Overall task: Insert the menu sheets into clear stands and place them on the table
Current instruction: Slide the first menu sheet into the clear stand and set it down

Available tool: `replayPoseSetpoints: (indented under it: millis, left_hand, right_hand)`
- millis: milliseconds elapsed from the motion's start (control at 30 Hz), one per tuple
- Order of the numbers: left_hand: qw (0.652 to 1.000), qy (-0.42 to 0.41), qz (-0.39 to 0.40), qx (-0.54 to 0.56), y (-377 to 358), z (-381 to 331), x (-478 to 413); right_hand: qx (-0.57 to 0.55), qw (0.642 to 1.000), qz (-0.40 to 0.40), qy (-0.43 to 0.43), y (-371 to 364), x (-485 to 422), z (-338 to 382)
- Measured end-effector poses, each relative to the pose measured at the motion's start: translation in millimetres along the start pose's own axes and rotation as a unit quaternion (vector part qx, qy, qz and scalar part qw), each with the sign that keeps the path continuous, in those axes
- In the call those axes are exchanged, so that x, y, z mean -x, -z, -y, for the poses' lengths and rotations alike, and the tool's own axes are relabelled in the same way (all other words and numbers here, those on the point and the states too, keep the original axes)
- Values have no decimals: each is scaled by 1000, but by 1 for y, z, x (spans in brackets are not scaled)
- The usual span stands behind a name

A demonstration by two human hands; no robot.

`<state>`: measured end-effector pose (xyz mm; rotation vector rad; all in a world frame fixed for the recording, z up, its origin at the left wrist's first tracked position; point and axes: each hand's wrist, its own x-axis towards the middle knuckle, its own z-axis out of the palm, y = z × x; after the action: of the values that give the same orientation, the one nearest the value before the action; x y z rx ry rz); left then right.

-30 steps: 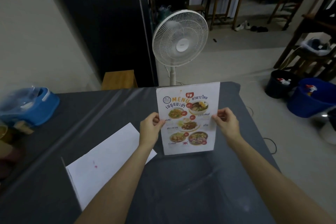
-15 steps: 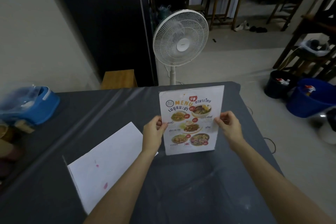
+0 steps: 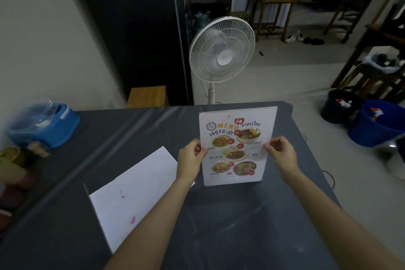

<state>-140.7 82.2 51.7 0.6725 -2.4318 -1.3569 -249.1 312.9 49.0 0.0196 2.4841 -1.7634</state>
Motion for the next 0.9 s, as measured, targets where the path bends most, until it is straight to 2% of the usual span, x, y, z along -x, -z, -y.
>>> replayPoseSetpoints:
  millis: [100, 167, 267, 333, 467, 567, 633, 833, 900]
  left_hand:
    - [999, 19, 23, -24, 4, 6, 4]
    - [996, 31, 38, -72, 7, 15, 10]
    - [972, 12, 86, -221, 15, 29, 25]
    - [942, -14, 130, -310, 20, 39, 38]
    - [859, -55, 202, -467, 34, 71, 60]
    - [813, -34, 246, -527, 51, 98, 72]
    - [805, -22, 254, -536, 64, 109, 77]
    - [813, -3, 246, -528, 100, 132, 76]
    - [815, -2, 246, -524, 112, 138, 70]
  right_hand:
    - [76, 997, -4, -1, 1, 5, -4]
    - [196, 980, 4, 11, 2, 14, -14]
    - [429, 899, 70, 54, -5, 39, -32]
    - [497, 854, 126, 90, -18, 57, -42]
    - [521, 803, 221, 186, -58, 91, -49]
    - [518, 782, 270, 216, -89, 113, -45]
    - [514, 775, 291, 223, -109, 124, -40]
    - [512, 764, 308, 245, -157, 140, -26]
    - [531, 747, 312, 250, -172, 144, -24]
